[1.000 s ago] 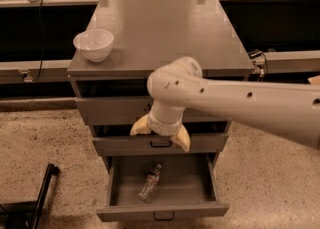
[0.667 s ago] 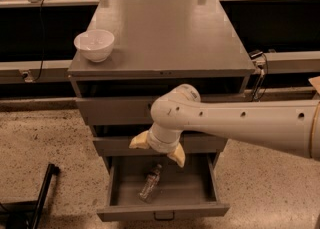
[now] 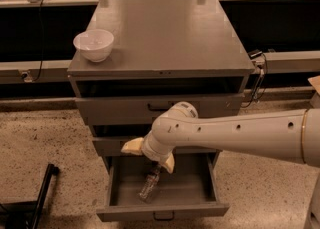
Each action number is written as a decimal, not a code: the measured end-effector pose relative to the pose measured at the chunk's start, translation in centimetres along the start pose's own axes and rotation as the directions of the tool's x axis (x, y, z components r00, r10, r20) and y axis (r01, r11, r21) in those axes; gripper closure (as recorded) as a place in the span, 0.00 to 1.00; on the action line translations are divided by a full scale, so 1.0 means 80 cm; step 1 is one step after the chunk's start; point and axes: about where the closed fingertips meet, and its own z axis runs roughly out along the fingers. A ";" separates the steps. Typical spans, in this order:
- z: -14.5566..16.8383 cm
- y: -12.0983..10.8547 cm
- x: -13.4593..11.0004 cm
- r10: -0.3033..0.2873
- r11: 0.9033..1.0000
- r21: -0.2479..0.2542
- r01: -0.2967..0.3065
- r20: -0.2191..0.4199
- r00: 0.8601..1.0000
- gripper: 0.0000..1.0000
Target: Pick water bottle from bottom drawer and place on counter
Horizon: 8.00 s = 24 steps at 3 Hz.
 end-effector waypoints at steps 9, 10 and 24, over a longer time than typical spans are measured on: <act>0.266 0.133 -0.009 0.203 0.977 -0.051 -0.207 -0.071 0.977 0.00; 0.268 0.130 0.007 0.142 0.988 -0.039 -0.147 -0.110 0.984 0.00; 0.358 0.134 0.073 0.278 0.926 0.284 -0.250 -0.064 0.958 0.96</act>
Offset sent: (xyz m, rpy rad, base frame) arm -0.0349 0.0032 -0.1561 -0.3061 0.2864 0.1206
